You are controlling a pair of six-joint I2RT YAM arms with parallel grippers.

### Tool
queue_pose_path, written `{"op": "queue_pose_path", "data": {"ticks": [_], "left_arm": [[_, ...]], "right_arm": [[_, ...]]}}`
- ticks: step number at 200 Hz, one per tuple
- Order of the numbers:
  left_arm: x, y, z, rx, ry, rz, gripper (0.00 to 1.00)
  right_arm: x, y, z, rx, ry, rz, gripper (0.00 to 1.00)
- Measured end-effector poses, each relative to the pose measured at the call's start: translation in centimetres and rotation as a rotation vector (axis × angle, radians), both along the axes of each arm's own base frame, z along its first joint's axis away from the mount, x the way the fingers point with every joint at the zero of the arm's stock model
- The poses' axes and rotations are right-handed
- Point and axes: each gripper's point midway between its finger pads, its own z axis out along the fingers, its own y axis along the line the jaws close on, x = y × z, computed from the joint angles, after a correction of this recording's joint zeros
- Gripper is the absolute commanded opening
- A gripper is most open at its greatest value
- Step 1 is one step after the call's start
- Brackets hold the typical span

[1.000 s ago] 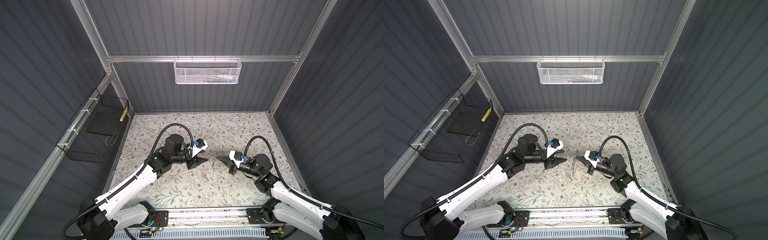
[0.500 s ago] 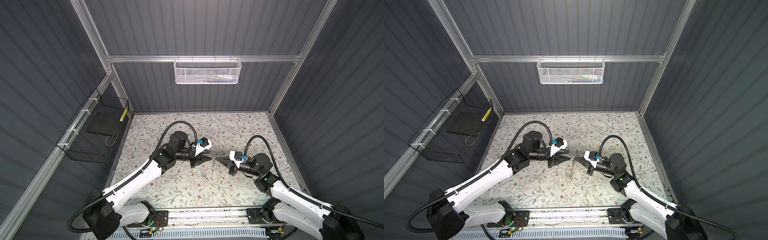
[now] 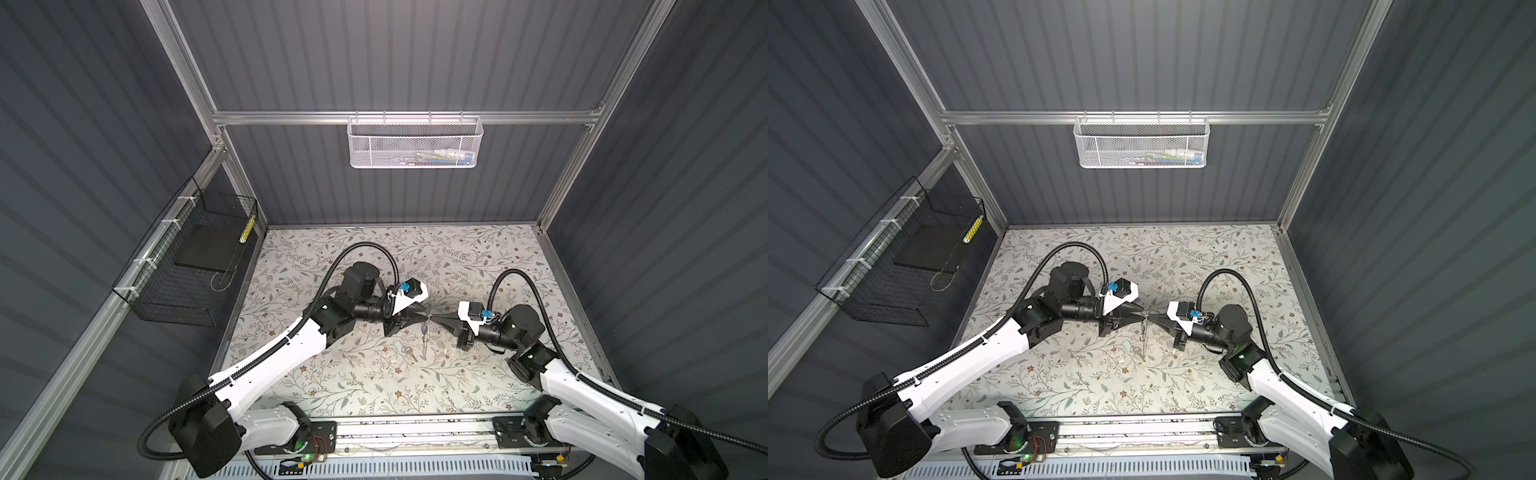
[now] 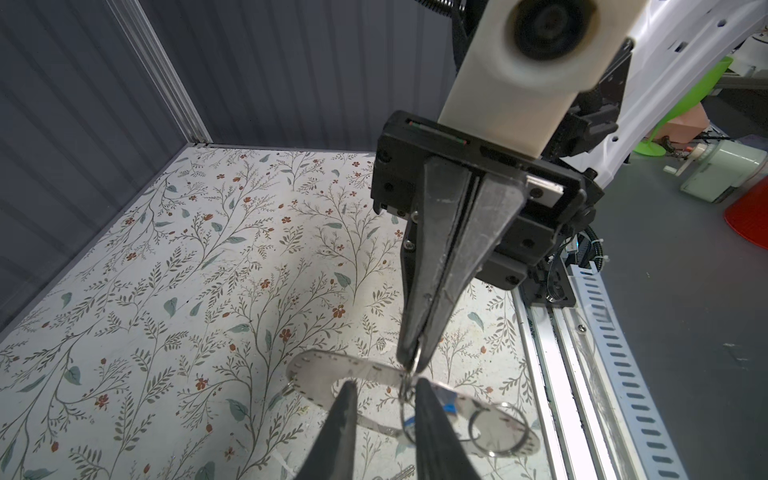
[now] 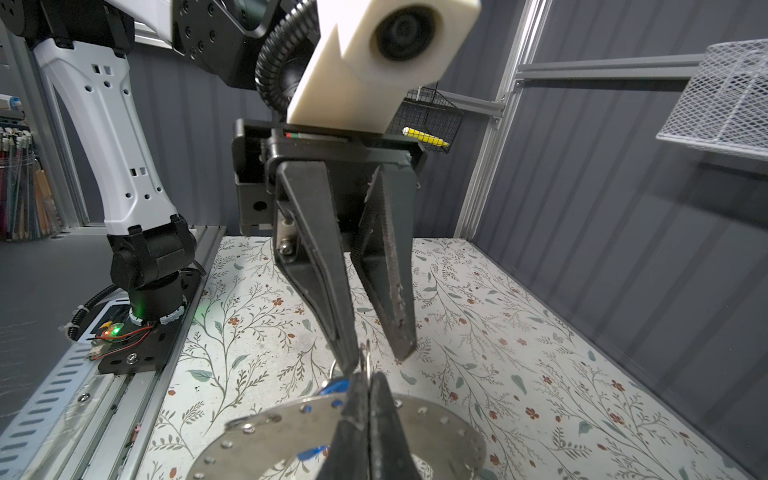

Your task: Put the keys on the keyring

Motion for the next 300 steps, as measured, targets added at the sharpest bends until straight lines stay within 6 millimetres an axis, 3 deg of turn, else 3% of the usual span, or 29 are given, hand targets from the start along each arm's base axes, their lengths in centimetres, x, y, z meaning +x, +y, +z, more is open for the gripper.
{"op": "queue_pose_path", "data": {"ticks": [42,117,150,167,199,300], "left_arm": [[-0.3,-0.2,0.6,-0.011,-0.017,-0.024,0.13],[-0.8,-0.5,0.6,-0.008,-0.010,-0.066,0.05],[-1.0,-0.4,0.5,0.000,-0.010,-0.078,0.05],[-1.0,-0.4,0.6,0.003,-0.020,-0.083,0.18],[-1.0,-0.3,0.3,0.020,-0.012,-0.078,0.18],[-1.0,-0.1,0.0,0.037,-0.019,-0.077,0.00]], "right_arm": [[0.0,0.0,0.0,0.000,0.001,0.000,0.00],[0.2,0.1,-0.5,-0.006,0.030,0.001,0.00],[0.1,0.1,-0.4,-0.006,0.031,0.005,0.00],[0.0,0.1,-0.4,-0.006,0.031,0.012,0.00],[-0.1,0.2,-0.2,-0.003,0.025,0.017,0.00],[-0.2,0.2,-0.1,-0.003,0.023,0.027,0.00]]}}
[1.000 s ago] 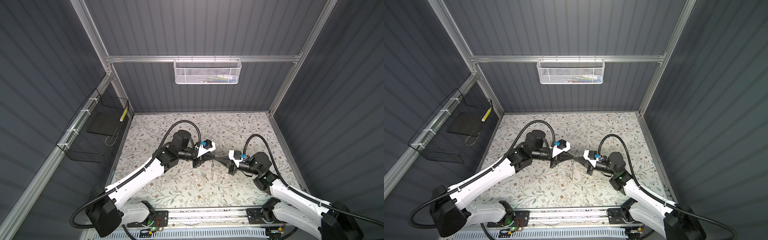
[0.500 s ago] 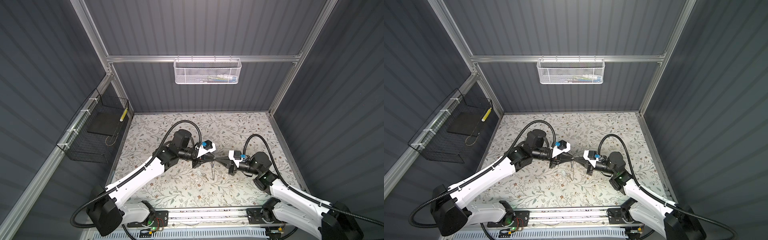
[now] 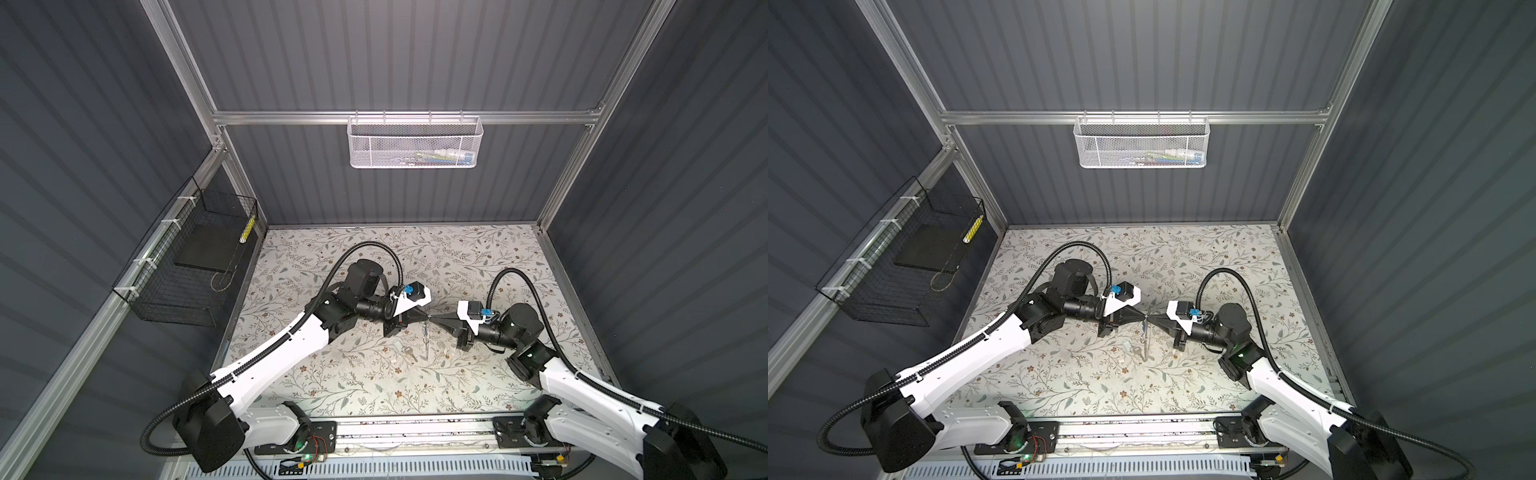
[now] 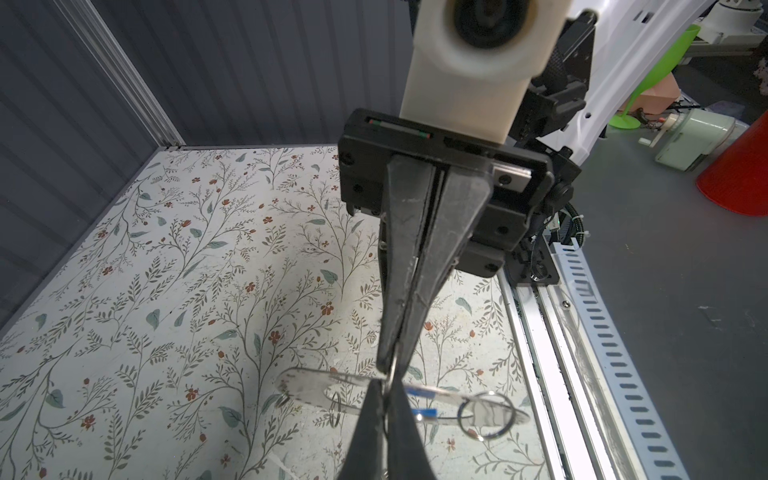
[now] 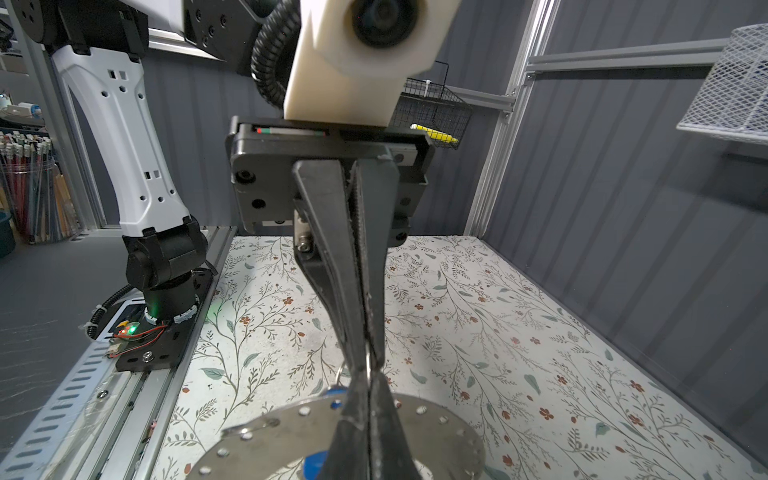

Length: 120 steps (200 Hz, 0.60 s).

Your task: Put the keys on the keyring

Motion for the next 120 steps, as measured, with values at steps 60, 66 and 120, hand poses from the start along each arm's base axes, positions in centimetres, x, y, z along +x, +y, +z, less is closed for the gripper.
{"op": "queue_pose_path", "data": {"ticks": [60,66,120], "left_arm": [[0.3,0.0,0.7,0.044,0.009,0.007,0.00],[0.5,0.1,0.9,0.055,0.007,0.010,0.00],[1.1,0.0,0.9,0.167,0.025,0.028,0.00]], "right_arm": [[0.7,-0.5,0.7,-0.012,-0.023,-0.065,0.25],[0.8,-0.6,1.0,-0.013,-0.035,-0.077,0.26],[1.4,-1.0,2.7,-0.042,-0.069,-0.130,0.27]]}}
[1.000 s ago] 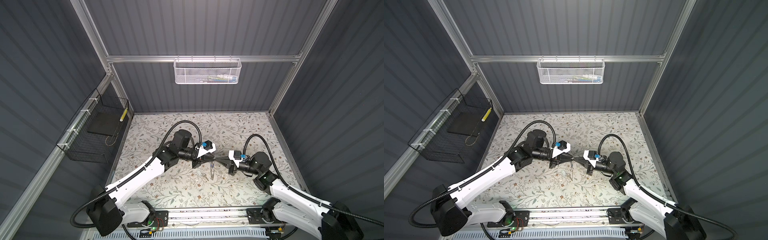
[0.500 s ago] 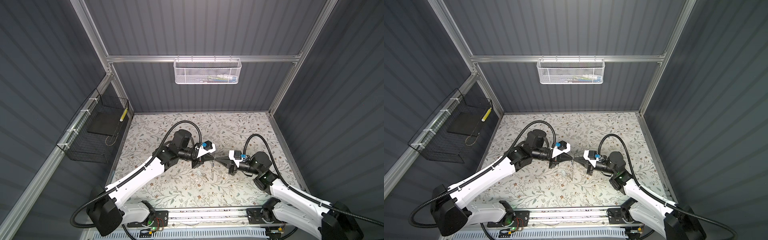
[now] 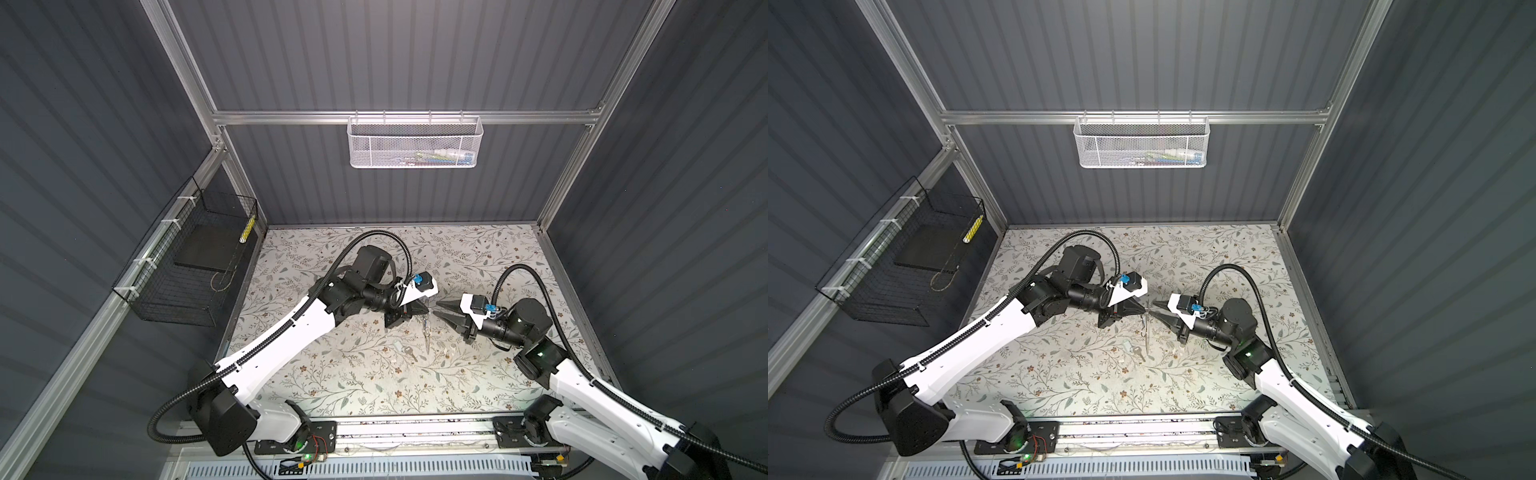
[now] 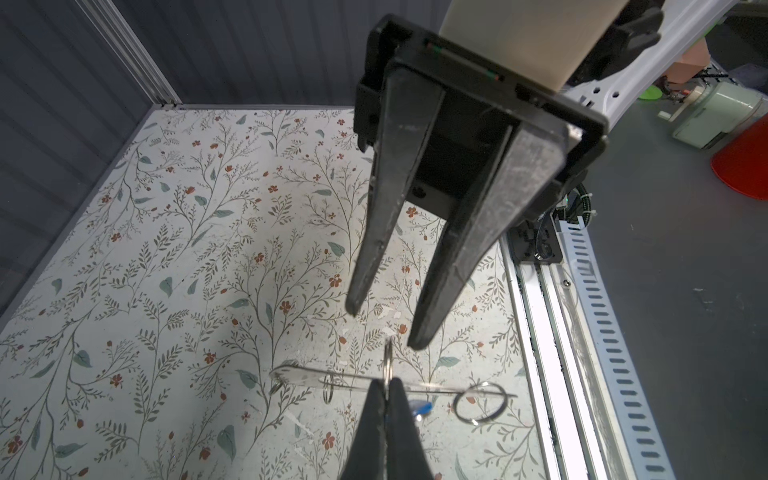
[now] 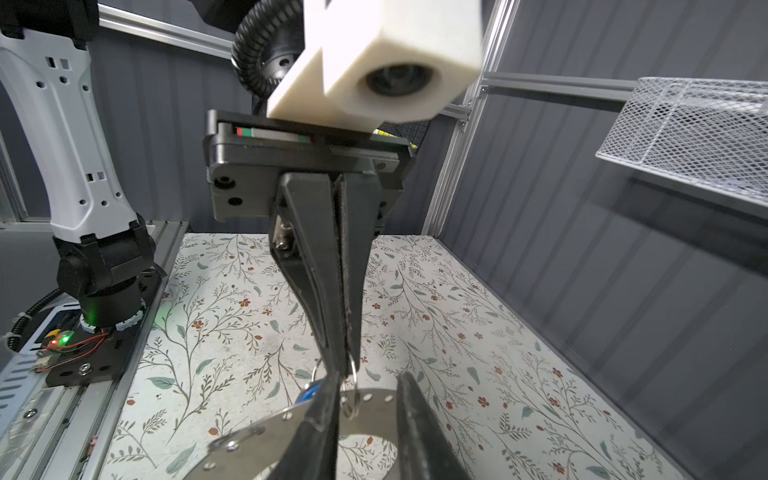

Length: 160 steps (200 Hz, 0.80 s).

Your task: Put the keys on the keyring

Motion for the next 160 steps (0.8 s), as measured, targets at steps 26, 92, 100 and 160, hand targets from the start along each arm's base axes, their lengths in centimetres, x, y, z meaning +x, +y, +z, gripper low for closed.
{"op": "queue_pose_path", "data": {"ticks": [26,92,100,160], "left_arm": [[0.0,0.0,-0.3,0.045,0.014,0.001,0.00],[-0.2,0.0,0.3,0.072,0.002,0.000,0.00],[-0.3,0.0,0.2,0.078,0.004,-0.002,0.00],[-0.4,0.2,0.0,0.105,-0.028,-0.015,0.20]], "right_arm": [[0.1,0.1,-0.2,-0.014,0.009,-0.002,0.26],[0.3,0.7,-1.6,-0.037,0.071,0.021,0.19],[0.2,0.8,-1.6,-0.036,0.074,0.025,0.17],[-0.3,1.1,-1.9,-0.033,0.112,0.064,0.00]]}}
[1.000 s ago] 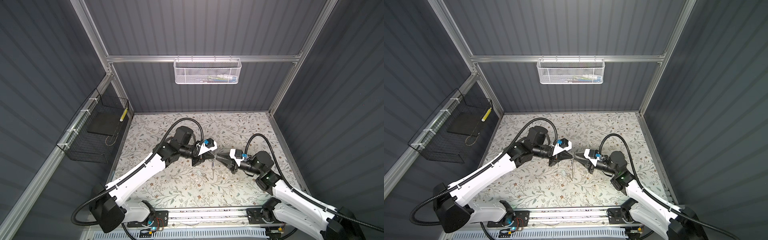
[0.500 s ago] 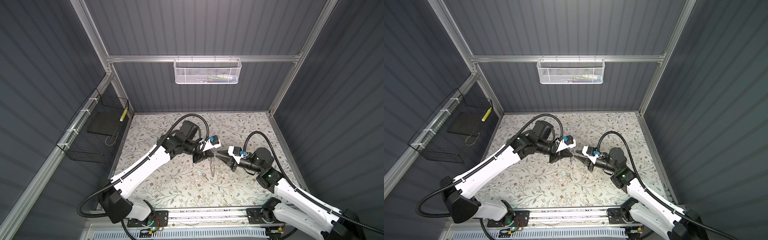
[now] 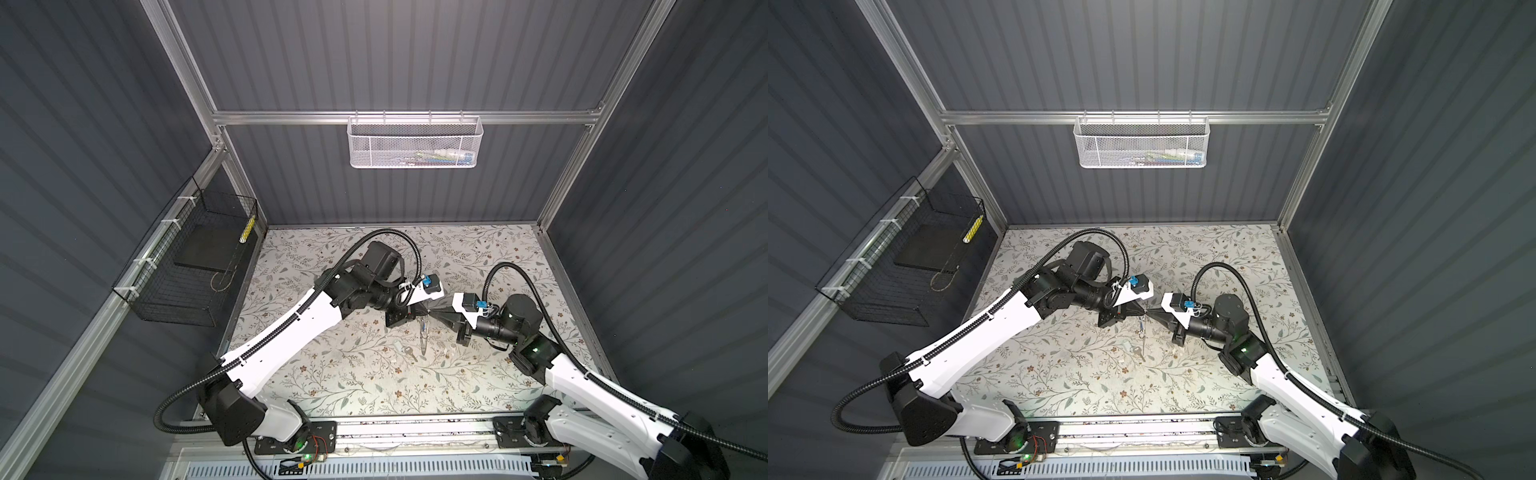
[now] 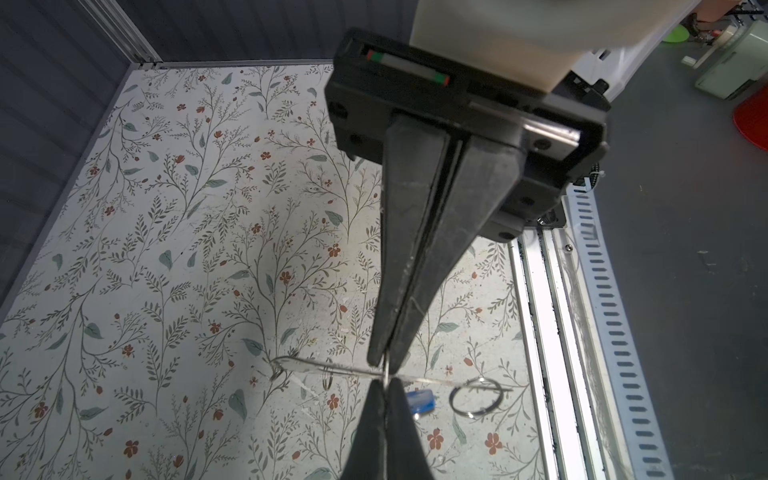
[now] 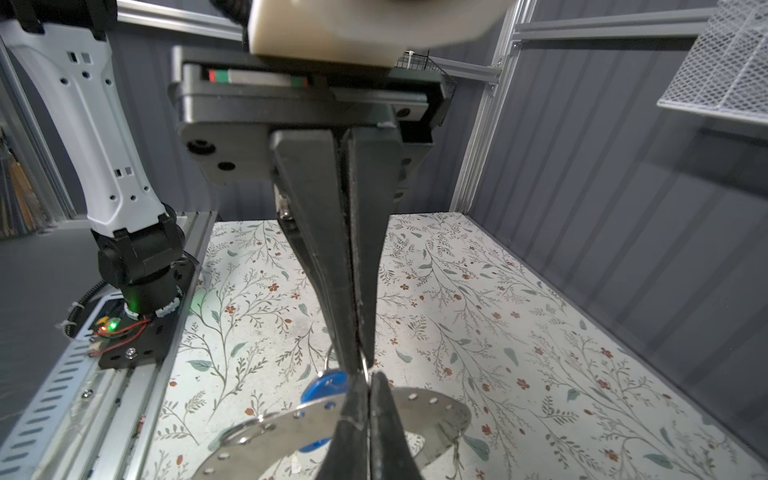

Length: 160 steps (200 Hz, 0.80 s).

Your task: Put the keys on the keyring

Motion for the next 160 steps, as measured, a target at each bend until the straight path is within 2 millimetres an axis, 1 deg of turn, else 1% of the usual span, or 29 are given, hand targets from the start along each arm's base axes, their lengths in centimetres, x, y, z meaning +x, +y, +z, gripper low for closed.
{"op": "queue_pose_path", "data": {"ticks": [7,17,37,48,62,77,96,112,133,160], "left_arm": [[0.0,0.0,0.0,0.000,-0.003,-0.002,0.31],[-0.1,-0.1,0.1,-0.003,-0.004,-0.005,0.38],[0.3,-0.3,0.5,-0.021,-0.022,0.024,0.43],[0.5,0.0,0.6,-0.041,-0.032,0.051,0.46],[0.4,0.8,0.6,-0.062,-0.022,0.093,0.47],[0.9,1.8,0.6,-0.095,0.000,0.155,0.47],[1.4,2.3,0.6,-0.139,0.031,0.222,0.47],[1.5,2.2,0.4,-0.174,0.062,0.254,0.47],[1.4,1.8,-0.5,-0.207,0.118,0.278,0.45],[1.2,1.5,-1.4,-0.233,0.174,0.294,0.44]], "right_arm": [[0.0,0.0,0.0,0.000,0.002,0.002,0.00],[0.0,0.0,-0.1,0.000,0.006,0.002,0.00],[0.0,0.0,0.0,0.005,0.013,0.001,0.00],[0.0,0.0,0.1,0.010,0.015,0.000,0.00],[0.0,0.0,0.3,0.019,0.018,0.000,0.00],[0.0,0.0,0.6,0.029,0.016,0.000,0.00],[0.0,0.0,1.2,0.050,0.008,-0.001,0.00],[0.1,0.0,1.6,0.067,0.000,-0.004,0.00],[0.1,0.0,2.0,0.082,-0.007,-0.006,0.00],[0.2,0.0,2.4,0.095,-0.019,-0.008,0.00]]}}
